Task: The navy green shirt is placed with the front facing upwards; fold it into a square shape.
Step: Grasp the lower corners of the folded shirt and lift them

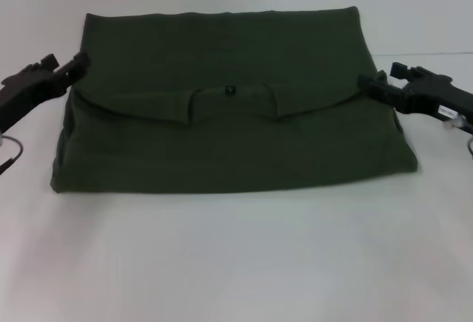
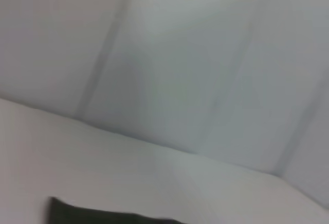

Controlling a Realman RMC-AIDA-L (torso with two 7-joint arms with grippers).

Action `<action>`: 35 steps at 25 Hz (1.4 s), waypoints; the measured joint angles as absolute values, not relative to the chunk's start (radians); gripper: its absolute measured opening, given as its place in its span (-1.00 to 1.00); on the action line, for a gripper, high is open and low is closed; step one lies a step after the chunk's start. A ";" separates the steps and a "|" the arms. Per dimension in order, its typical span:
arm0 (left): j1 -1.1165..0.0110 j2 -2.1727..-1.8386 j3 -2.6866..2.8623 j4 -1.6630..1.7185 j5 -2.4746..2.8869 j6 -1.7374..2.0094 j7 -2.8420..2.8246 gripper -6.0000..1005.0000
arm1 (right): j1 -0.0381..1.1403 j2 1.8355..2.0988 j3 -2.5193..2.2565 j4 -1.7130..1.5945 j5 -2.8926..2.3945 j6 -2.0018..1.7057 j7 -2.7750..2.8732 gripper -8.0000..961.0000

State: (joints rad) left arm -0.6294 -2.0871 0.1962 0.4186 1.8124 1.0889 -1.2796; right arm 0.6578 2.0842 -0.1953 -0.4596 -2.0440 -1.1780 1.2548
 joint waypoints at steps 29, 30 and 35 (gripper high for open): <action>-0.593 -2.039 0.455 0.759 2.424 1.313 -1.576 0.46 | 0.479 2.086 -0.589 -0.586 -2.055 -1.666 1.137 0.80; -0.593 -2.038 0.454 0.763 2.433 1.312 -1.587 0.46 | 0.477 2.086 -0.600 -0.594 -2.055 -1.670 1.142 0.80; -0.596 -2.037 0.452 0.782 2.483 1.311 -1.643 0.46 | 0.477 2.086 -0.609 -0.604 -2.058 -1.672 1.151 0.80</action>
State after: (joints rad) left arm -0.5959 -2.0374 0.4517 0.7824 2.4832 1.3113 -1.6426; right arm 0.4770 2.0863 -0.6095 -0.6036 -2.0582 -1.6715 1.1511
